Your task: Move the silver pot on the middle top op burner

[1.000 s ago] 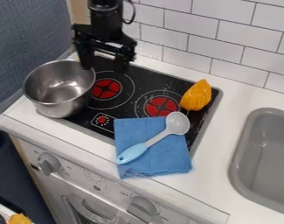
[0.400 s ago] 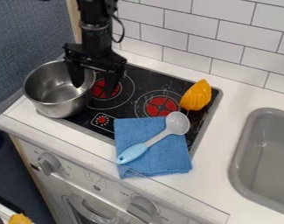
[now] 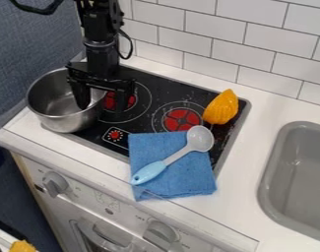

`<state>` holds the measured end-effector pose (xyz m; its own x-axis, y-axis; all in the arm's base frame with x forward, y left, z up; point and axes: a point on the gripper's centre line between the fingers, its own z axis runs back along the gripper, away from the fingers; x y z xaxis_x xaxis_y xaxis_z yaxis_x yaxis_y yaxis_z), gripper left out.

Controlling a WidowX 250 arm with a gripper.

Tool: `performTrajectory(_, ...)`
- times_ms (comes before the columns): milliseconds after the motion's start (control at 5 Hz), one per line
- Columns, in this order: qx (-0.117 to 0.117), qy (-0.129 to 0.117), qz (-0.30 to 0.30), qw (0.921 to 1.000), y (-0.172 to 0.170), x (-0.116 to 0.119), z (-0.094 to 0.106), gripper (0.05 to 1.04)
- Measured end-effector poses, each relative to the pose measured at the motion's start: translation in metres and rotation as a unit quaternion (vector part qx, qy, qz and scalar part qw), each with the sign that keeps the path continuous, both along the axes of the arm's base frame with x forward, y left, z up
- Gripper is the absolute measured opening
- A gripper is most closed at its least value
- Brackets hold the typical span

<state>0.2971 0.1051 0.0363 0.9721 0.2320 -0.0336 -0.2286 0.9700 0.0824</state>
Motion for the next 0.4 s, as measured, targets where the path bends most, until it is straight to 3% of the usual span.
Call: performTrajectory(400,-0.003,-0.008,0.001,1.0,-0.0013,-0.0001,-0.0031,0.382)
